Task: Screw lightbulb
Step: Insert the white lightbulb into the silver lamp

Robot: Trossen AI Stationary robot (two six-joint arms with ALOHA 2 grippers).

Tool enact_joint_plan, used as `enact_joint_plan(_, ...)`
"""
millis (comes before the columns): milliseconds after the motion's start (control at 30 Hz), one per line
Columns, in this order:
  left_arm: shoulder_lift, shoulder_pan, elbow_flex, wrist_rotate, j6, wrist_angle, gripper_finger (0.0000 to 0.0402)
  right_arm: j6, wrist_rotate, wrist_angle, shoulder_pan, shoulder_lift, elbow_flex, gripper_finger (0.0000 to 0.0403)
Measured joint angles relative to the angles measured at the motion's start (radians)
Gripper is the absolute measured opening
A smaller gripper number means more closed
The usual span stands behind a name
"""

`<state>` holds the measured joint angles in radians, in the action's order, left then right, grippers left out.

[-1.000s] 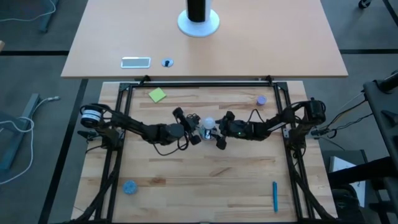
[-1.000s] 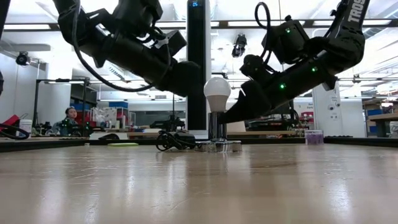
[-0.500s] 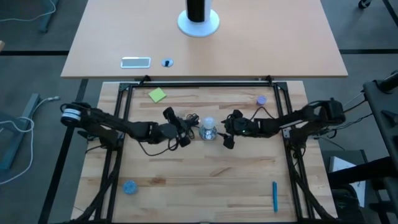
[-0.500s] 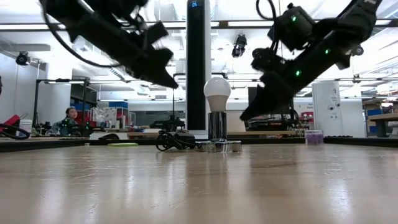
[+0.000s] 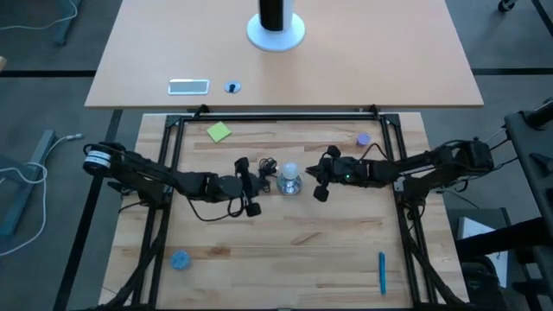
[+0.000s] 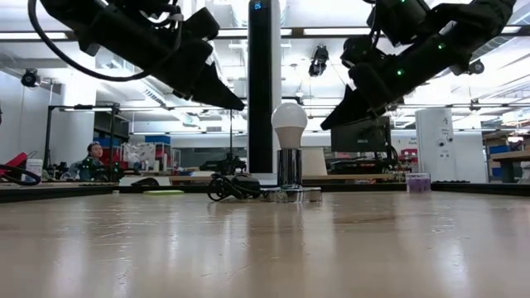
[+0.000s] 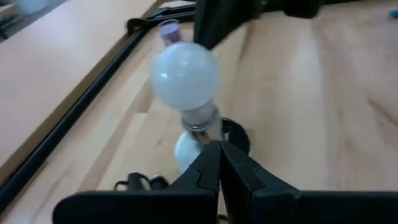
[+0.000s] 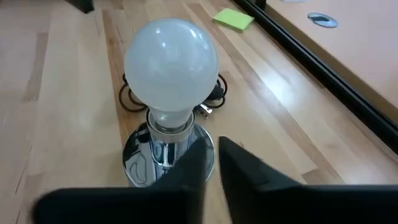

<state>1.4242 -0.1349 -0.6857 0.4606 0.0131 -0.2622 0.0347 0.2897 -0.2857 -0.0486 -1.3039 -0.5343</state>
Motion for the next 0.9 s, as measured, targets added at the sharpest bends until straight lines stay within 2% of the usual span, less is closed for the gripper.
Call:
enact_joint_plan(100, -0.001, 0.0, 0.0, -0.061, 0.005, 0.001, 0.0, -0.014, 0.0, -0.006, 0.0, 0.001, 0.0, 0.0007)
enact_joint_plan(367, -0.003, 0.0, 0.0, -0.063, 0.004, -0.003, 0.0, -0.002, -0.008, -0.01, -0.002, 0.0, -0.013, 0.0001)
enact_joint_plan(500, -0.003, 0.0, 0.0, -0.117, -0.004, -0.008, 0.0, 0.02, -0.056, -0.01, -0.002, 0.0, -0.015, 0.0001)
enact_joint_plan(667, -0.003, 0.002, 0.0, -0.14, -0.014, -0.015, 0.0, 0.031, -0.062, -0.016, 0.003, 0.0, -0.015, 0.0)
enact_joint_plan(900, -0.003, 0.044, -0.001, -0.13, 0.003, -0.139, 0.0, -0.006, -0.024, -0.072, 0.0, -0.001, -0.015, 0.0)
